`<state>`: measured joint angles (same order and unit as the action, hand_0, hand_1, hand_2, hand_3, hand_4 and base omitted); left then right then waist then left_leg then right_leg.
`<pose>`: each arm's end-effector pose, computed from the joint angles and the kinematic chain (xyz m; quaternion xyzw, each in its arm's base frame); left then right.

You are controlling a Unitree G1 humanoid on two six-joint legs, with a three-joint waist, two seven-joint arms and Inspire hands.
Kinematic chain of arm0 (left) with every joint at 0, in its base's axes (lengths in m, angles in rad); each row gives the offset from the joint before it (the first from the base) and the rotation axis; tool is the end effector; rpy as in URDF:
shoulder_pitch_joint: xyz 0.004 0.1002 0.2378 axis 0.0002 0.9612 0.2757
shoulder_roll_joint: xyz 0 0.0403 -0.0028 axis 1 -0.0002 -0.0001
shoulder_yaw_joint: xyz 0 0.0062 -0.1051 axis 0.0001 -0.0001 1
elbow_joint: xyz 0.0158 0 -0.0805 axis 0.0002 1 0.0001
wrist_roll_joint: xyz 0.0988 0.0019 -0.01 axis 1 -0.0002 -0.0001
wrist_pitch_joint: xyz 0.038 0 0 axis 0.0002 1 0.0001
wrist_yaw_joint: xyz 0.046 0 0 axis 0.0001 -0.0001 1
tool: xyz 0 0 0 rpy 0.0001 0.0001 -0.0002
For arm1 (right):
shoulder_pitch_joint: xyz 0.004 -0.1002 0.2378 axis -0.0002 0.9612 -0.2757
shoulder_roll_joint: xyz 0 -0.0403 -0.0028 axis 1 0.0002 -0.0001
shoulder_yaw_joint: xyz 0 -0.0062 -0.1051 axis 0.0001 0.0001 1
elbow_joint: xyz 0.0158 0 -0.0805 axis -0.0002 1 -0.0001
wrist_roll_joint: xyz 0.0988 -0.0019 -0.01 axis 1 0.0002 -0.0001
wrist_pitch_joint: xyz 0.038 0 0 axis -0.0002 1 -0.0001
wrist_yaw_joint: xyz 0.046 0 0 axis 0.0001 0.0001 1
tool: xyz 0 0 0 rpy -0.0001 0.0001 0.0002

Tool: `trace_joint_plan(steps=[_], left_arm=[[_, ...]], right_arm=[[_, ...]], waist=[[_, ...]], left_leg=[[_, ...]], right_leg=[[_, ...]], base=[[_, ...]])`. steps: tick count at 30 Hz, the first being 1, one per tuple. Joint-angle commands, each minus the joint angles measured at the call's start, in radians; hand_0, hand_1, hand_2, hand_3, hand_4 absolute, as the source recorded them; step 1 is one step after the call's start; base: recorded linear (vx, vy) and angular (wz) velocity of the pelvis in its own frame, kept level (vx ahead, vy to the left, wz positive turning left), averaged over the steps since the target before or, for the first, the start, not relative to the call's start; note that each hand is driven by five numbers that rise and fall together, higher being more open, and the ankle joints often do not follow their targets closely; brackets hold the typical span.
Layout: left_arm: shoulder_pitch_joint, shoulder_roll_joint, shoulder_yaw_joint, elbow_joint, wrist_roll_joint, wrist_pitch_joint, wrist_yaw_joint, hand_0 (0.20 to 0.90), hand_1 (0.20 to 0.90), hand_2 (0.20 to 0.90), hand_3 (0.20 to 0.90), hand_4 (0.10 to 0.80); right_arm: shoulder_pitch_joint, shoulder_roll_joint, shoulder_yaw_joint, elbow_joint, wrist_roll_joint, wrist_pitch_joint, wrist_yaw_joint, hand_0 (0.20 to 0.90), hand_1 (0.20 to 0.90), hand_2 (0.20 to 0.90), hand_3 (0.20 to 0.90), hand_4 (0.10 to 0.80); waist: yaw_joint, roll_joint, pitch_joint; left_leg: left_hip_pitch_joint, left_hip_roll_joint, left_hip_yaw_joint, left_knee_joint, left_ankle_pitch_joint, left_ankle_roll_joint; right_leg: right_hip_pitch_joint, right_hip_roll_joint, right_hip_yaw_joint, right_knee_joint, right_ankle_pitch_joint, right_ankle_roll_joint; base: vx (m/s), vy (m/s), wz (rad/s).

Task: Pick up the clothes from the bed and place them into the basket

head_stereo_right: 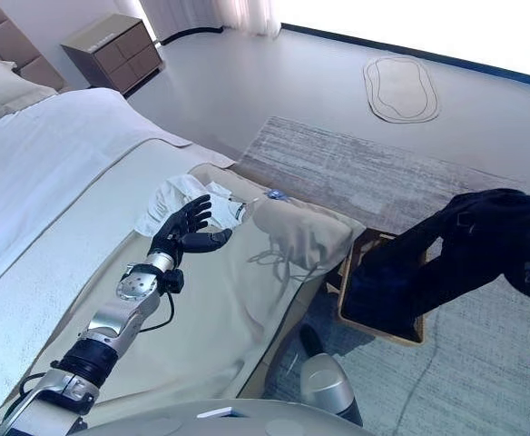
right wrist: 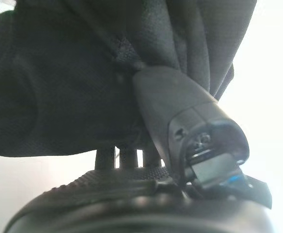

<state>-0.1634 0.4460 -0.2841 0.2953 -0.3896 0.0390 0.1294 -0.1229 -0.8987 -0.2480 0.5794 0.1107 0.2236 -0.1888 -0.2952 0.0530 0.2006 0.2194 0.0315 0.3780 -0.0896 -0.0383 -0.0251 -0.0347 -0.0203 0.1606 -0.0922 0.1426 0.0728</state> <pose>0.2253 0.1985 0.0216 0.0680 0.1266 -0.0219 0.9894 0.1833 -0.3994 0.1022 -0.3122 0.2039 -0.3612 0.8547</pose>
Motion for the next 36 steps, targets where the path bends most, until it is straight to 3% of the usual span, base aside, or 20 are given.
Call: trace_joint_plan(steps=[1,15,27,28,29,30,36], left_arm=[[-0.048,0.020,-0.016,-0.004,0.045,-0.069,0.028,0.900,0.900,0.900,0.900,0.800],[-0.048,0.024,-0.058,-0.032,0.063,-0.051,0.017,0.900,0.900,0.900,0.900,0.800],[-0.055,0.006,-0.072,-0.034,0.065,-0.057,0.027,0.900,0.900,0.900,0.900,0.800],[-0.056,0.006,-0.072,-0.034,0.065,-0.057,0.028,0.900,0.900,0.900,0.900,0.800],[-0.056,0.005,-0.075,-0.034,0.062,-0.060,0.028,0.900,0.900,0.900,0.900,0.800],[-0.055,0.003,-0.078,-0.037,0.062,-0.059,0.032,0.900,0.900,0.900,0.900,0.800],[-0.046,0.010,-0.084,-0.051,0.057,-0.060,0.034,0.900,0.900,0.900,0.900,0.800]], right_arm=[[-0.094,-0.070,-0.009,0.045,-0.050,-0.141,-0.048,0.300,0.300,0.300,0.200,0.100],[-0.165,-0.012,0.111,0.084,-0.079,-0.148,-0.013,0.300,0.300,0.300,0.200,0.100],[-0.243,0.012,0.201,0.046,-0.126,-0.101,0.022,0.300,0.300,0.300,0.200,0.100],[-0.246,0.012,0.203,0.049,-0.128,-0.098,0.023,0.347,0.347,0.347,0.255,0.155],[-0.253,0.012,0.214,0.059,-0.128,-0.086,0.010,0.561,0.561,0.561,0.505,0.405],[-0.258,0.015,0.219,0.067,-0.122,-0.078,0.002,0.900,0.900,0.900,0.900,0.800],[-0.243,0.021,0.213,0.102,-0.131,-0.049,-0.005,0.900,0.900,0.900,0.900,0.800]], waist=[[0.015,-0.034,-0.096],[0.020,0.016,-0.052],[0.028,0.051,-0.016],[0.028,0.052,-0.014],[0.029,0.056,-0.011],[0.031,0.058,-0.009],[0.036,0.062,-0.009]], left_leg=[[-0.076,-0.014,-0.031,0.161,-0.146,0.056],[-0.111,-0.022,-0.010,0.186,-0.158,0.065],[-0.141,-0.032,-0.011,0.188,-0.150,0.062],[-0.142,-0.031,-0.011,0.188,-0.150,0.061],[-0.142,-0.031,-0.009,0.188,-0.148,0.060],[-0.143,-0.031,-0.009,0.189,-0.147,0.059],[-0.139,-0.028,-0.010,0.182,-0.142,0.053]], right_leg=[[0.003,0.017,-0.034,0.049,-0.058,0.031],[-0.042,-0.003,-0.039,0.053,-0.048,0.039],[-0.062,-0.011,-0.048,0.047,-0.052,0.039],[-0.062,-0.011,-0.049,0.047,-0.052,0.038],[-0.060,-0.012,-0.050,0.044,-0.051,0.039],[-0.057,-0.013,-0.051,0.041,-0.052,0.038],[-0.046,-0.014,-0.057,0.032,-0.053,0.035]], base=[[0.004,-0.040,-0.11],[-0.013,-0.036,-0.06],[-0.005,-0.004,0.00],[0.000,0.000,0.00],[0.000,0.000,0.00],[0.000,0.000,0.00],[0.005,-0.004,0.00]])
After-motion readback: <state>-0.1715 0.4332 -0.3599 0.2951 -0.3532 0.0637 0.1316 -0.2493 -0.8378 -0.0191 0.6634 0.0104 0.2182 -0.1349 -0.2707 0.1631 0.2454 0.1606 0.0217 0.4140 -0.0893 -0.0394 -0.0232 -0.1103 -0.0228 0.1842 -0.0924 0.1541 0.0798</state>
